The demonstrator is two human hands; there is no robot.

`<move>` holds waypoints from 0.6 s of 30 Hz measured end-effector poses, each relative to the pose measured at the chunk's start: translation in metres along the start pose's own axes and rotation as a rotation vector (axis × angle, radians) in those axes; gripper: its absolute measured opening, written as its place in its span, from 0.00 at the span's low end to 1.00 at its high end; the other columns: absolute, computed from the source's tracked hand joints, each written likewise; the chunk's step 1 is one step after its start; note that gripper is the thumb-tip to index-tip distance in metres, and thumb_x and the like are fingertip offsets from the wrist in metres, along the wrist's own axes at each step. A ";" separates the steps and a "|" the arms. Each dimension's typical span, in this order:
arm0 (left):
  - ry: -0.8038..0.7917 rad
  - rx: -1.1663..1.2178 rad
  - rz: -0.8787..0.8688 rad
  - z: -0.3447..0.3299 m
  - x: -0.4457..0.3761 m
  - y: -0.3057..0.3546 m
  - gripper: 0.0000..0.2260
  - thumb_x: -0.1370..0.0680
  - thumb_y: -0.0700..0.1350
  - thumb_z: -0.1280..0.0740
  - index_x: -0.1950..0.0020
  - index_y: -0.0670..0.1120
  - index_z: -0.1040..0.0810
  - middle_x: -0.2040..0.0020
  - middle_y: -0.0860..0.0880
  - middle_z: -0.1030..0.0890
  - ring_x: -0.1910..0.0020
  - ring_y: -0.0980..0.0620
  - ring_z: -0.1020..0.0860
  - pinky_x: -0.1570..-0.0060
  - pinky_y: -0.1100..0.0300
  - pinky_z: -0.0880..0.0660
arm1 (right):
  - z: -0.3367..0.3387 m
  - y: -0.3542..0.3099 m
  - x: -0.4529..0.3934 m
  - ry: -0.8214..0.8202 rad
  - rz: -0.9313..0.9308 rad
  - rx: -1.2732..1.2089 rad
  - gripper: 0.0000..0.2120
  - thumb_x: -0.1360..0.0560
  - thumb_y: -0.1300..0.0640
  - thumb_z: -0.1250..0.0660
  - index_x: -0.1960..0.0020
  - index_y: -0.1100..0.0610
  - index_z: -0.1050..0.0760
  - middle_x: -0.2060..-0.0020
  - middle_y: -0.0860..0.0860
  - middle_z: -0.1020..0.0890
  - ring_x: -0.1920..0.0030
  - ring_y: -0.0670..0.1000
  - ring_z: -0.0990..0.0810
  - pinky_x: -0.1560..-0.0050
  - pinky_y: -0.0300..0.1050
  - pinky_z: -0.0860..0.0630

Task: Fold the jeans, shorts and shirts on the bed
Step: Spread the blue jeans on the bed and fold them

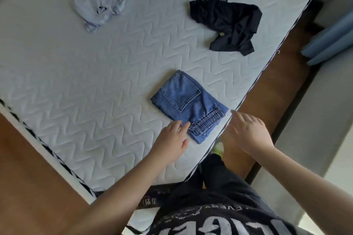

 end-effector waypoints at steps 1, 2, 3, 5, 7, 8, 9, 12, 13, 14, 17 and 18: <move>0.031 -0.028 -0.027 0.015 0.007 0.004 0.25 0.23 0.49 0.36 0.27 0.44 0.31 0.36 0.44 0.27 0.36 0.44 0.28 0.42 0.49 0.26 | 0.013 -0.004 0.012 0.019 0.012 0.020 0.25 0.21 0.46 0.38 0.27 0.53 0.33 0.36 0.52 0.22 0.36 0.58 0.24 0.34 0.54 0.32; 0.071 -0.049 -0.044 0.029 0.015 0.010 0.24 0.24 0.49 0.34 0.30 0.44 0.28 0.38 0.44 0.25 0.38 0.44 0.25 0.45 0.49 0.24 | 0.024 -0.007 0.022 0.034 0.023 0.040 0.25 0.21 0.46 0.38 0.27 0.54 0.33 0.36 0.52 0.22 0.35 0.57 0.24 0.34 0.53 0.32; 0.109 -0.069 -0.055 0.043 0.021 0.015 0.23 0.26 0.50 0.33 0.32 0.44 0.25 0.40 0.44 0.23 0.40 0.44 0.24 0.48 0.49 0.23 | 0.035 -0.010 0.031 0.043 0.028 0.051 0.24 0.21 0.45 0.39 0.27 0.53 0.33 0.35 0.51 0.23 0.34 0.56 0.25 0.33 0.53 0.33; 0.172 -0.117 -0.072 0.067 0.029 0.028 0.22 0.26 0.52 0.35 0.35 0.45 0.23 0.42 0.45 0.22 0.42 0.44 0.22 0.48 0.49 0.23 | 0.056 -0.014 0.045 0.045 0.032 0.071 0.23 0.20 0.44 0.43 0.28 0.51 0.32 0.32 0.49 0.25 0.32 0.54 0.28 0.30 0.51 0.35; 0.219 -0.157 -0.085 0.088 0.030 0.042 0.23 0.25 0.55 0.40 0.35 0.45 0.23 0.42 0.46 0.22 0.43 0.45 0.22 0.47 0.48 0.24 | 0.074 -0.011 0.057 0.076 0.024 0.078 0.22 0.19 0.42 0.46 0.29 0.48 0.30 0.30 0.46 0.28 0.29 0.52 0.31 0.28 0.50 0.38; 0.244 -0.161 -0.094 0.096 0.029 0.050 0.23 0.25 0.56 0.41 0.36 0.46 0.23 0.42 0.46 0.22 0.43 0.45 0.22 0.47 0.48 0.24 | 0.083 -0.009 0.063 0.094 0.023 0.074 0.22 0.19 0.41 0.47 0.30 0.47 0.29 0.29 0.46 0.29 0.28 0.51 0.32 0.27 0.50 0.39; 0.268 -0.161 -0.115 0.105 0.026 0.058 0.23 0.25 0.57 0.41 0.36 0.46 0.23 0.42 0.47 0.21 0.43 0.45 0.22 0.46 0.48 0.24 | 0.091 -0.007 0.068 0.117 0.021 0.062 0.22 0.19 0.40 0.48 0.30 0.47 0.29 0.29 0.46 0.29 0.27 0.51 0.34 0.26 0.50 0.40; 0.317 -0.179 -0.164 0.126 0.010 0.090 0.24 0.24 0.59 0.42 0.35 0.47 0.23 0.40 0.47 0.21 0.40 0.46 0.23 0.43 0.47 0.25 | 0.111 0.008 0.078 0.172 0.027 0.036 0.24 0.19 0.39 0.48 0.28 0.47 0.31 0.27 0.47 0.31 0.26 0.53 0.36 0.25 0.53 0.42; 0.328 -0.200 -0.170 0.131 0.003 0.102 0.24 0.24 0.59 0.42 0.35 0.47 0.23 0.40 0.47 0.21 0.40 0.45 0.23 0.42 0.46 0.25 | 0.118 0.015 0.080 0.185 0.026 0.039 0.24 0.19 0.39 0.47 0.29 0.48 0.30 0.28 0.48 0.30 0.26 0.53 0.35 0.25 0.54 0.41; 0.336 -0.223 -0.175 0.136 -0.004 0.115 0.25 0.25 0.59 0.42 0.35 0.47 0.22 0.41 0.47 0.21 0.40 0.45 0.23 0.42 0.46 0.26 | 0.125 0.024 0.083 0.209 0.024 0.034 0.23 0.19 0.40 0.45 0.30 0.50 0.29 0.29 0.50 0.28 0.27 0.55 0.33 0.26 0.55 0.39; 0.345 -0.268 -0.153 0.146 -0.023 0.156 0.25 0.25 0.60 0.42 0.38 0.46 0.21 0.43 0.46 0.20 0.43 0.44 0.22 0.43 0.47 0.26 | 0.140 0.054 0.095 0.309 -0.003 -0.014 0.20 0.22 0.44 0.37 0.36 0.55 0.23 0.37 0.54 0.21 0.34 0.59 0.26 0.32 0.59 0.31; 0.334 -0.272 -0.134 0.147 -0.029 0.169 0.24 0.25 0.59 0.43 0.39 0.46 0.21 0.44 0.45 0.20 0.44 0.43 0.22 0.44 0.47 0.26 | 0.143 0.065 0.099 0.325 -0.011 -0.017 0.20 0.22 0.45 0.35 0.36 0.56 0.22 0.38 0.54 0.21 0.35 0.60 0.25 0.33 0.60 0.30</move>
Point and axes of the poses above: each hand's wrist, its own x-axis away from the middle knuckle, its own z-axis out of the back of the hand, y = z × x, the point moved 3 cm from there along -x, towards the middle knuckle
